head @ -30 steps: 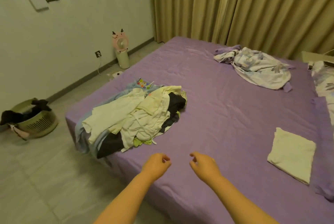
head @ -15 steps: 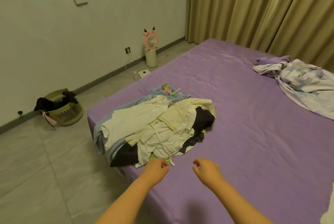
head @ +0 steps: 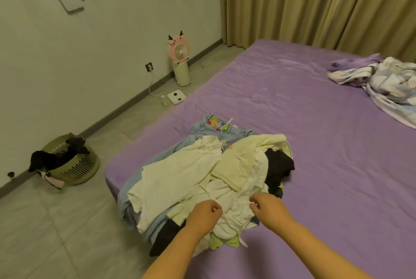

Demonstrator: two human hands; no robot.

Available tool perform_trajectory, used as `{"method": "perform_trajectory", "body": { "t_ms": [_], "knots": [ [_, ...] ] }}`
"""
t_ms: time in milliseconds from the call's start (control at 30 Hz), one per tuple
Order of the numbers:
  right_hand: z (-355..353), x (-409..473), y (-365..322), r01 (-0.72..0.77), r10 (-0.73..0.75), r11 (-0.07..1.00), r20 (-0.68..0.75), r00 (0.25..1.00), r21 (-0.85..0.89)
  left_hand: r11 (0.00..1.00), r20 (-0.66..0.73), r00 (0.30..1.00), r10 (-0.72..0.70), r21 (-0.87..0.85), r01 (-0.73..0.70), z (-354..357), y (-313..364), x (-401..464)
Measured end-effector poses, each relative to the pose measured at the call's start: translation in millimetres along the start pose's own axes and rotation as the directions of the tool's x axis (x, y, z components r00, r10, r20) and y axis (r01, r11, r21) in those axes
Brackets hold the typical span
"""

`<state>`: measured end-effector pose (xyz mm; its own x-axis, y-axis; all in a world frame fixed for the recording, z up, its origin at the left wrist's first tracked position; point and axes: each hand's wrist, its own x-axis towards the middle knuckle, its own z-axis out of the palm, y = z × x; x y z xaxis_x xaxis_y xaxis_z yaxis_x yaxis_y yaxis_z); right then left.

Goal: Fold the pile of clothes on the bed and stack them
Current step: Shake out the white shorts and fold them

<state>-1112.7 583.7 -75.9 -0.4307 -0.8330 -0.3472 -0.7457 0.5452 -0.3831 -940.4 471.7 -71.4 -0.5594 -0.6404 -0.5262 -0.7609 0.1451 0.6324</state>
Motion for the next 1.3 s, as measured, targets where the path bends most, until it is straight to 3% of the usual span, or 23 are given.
{"method": "perform_trajectory", "body": {
  "t_ms": [367,633,767,833,933,1000,1133,1300],
  "knots": [
    [24,127,-56,-0.183,0.179,0.979,0.053,0.983,0.087,0.997,0.145,0.989,0.016,0.070,-0.026,-85,-29,159],
    [14,195,-24,-0.287,0.290,0.957,-0.083,0.953,0.048,0.983,0.188,0.977,0.105,0.126,-0.130,-62,-7,251],
    [17,217,-7,-0.339,0.335,0.941,-0.107,0.936,-0.013,0.951,0.052,0.989,0.141,0.272,-0.149,-37,-3,278],
    [23,226,-7,-0.350,0.344,0.935,-0.093,0.934,-0.063,0.939,-0.024,0.995,0.101,0.332,-0.087,-31,-10,290],
    [32,233,-7,-0.370,0.362,0.925,-0.098,0.927,-0.087,0.936,-0.029,1.000,0.006,0.352,0.005,-26,-25,302],
    [36,230,-7,-0.362,0.354,0.927,-0.094,0.931,-0.096,0.956,-0.038,0.999,0.008,0.292,0.003,-29,-30,304],
    [30,220,-5,-0.301,0.297,0.952,-0.072,0.952,-0.053,0.994,-0.084,0.991,0.106,-0.019,-0.108,-46,-21,289],
    [-1,206,-26,-0.110,0.139,0.959,-0.097,0.985,0.262,0.948,-0.090,0.992,0.093,-0.295,-0.116,-83,16,240]
  ]
}}
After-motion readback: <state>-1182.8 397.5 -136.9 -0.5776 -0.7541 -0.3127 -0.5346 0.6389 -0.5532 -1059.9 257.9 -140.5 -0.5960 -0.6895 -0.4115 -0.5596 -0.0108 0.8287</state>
